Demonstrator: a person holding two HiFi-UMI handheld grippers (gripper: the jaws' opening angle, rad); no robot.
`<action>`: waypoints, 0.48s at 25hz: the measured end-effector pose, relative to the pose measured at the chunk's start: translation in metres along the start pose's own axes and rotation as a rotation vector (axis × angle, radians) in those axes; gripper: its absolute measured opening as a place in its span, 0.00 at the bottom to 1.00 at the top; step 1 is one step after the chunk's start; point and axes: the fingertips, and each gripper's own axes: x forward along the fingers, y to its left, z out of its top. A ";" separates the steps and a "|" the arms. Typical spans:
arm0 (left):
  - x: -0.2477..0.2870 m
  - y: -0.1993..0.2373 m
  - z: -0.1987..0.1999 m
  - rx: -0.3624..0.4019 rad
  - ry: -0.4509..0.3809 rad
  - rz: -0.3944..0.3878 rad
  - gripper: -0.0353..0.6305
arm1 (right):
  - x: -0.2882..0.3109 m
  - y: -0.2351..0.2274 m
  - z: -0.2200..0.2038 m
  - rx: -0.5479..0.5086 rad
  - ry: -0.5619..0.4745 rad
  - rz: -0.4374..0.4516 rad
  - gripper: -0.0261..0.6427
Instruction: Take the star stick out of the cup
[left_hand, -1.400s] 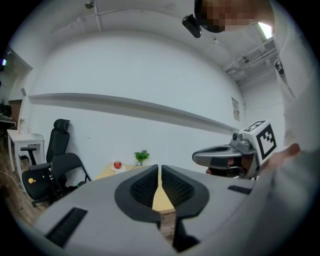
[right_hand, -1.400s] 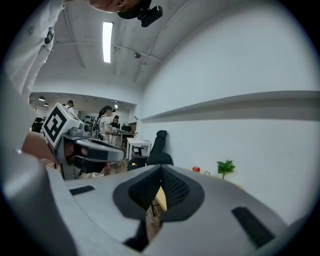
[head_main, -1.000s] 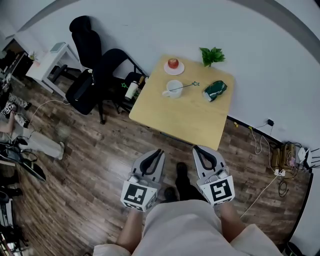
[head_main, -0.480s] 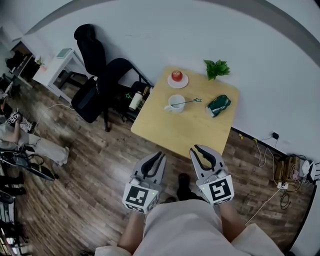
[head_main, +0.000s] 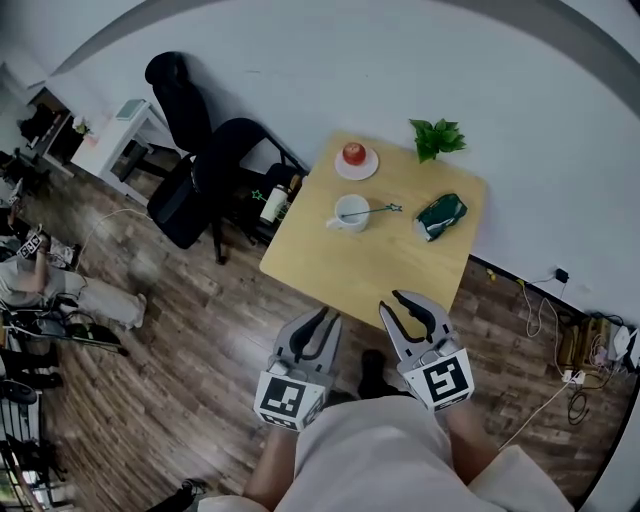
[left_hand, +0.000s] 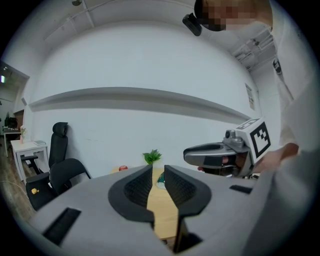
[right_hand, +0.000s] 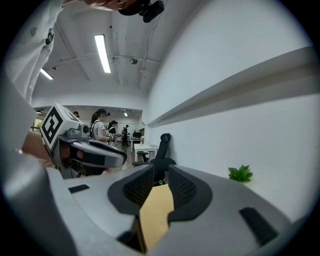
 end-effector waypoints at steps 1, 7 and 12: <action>0.001 -0.001 -0.001 -0.004 0.002 0.000 0.13 | 0.001 -0.001 -0.002 0.002 0.004 0.003 0.17; 0.012 0.001 -0.002 -0.017 0.010 0.007 0.13 | 0.007 -0.011 -0.006 0.018 0.009 0.018 0.18; 0.019 0.003 -0.003 -0.006 0.019 -0.010 0.15 | 0.009 -0.017 -0.007 0.028 0.010 -0.005 0.18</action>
